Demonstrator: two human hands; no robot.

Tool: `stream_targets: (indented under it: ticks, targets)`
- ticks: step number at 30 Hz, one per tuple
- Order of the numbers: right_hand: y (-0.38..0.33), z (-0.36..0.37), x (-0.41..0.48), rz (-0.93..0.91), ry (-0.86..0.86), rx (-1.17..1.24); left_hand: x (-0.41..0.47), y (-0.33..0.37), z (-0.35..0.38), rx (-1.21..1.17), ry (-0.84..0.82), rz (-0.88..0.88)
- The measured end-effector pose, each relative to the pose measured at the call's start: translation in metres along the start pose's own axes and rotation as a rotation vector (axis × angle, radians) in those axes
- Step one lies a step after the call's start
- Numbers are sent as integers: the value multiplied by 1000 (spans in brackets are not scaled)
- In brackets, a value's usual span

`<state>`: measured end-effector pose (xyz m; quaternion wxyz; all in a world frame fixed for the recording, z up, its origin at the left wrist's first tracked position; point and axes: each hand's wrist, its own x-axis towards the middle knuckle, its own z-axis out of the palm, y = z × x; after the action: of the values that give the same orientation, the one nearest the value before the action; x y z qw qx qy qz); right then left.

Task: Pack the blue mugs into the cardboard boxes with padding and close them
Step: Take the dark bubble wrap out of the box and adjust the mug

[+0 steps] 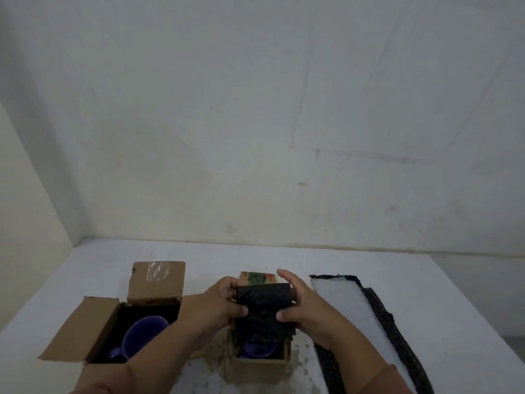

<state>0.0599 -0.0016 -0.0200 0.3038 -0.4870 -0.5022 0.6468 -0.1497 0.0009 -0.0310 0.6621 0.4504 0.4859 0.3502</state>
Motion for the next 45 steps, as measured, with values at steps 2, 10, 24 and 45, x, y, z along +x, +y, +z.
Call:
stream_targets:
  ticks: [2,10,24,45]
  targets:
    - [6,-2,3,-7,34,-42,-1,-3,1,7,12,25]
    - [3,0,0,43,145,-174,-7,-4,-3,-144,-64,-71]
    - [17,7,9,-36,-206,-1267,2,-28,6,1226,-218,184]
    - [41,9,20,-72,-255,-1547,-5,-45,5,1785,-358,503]
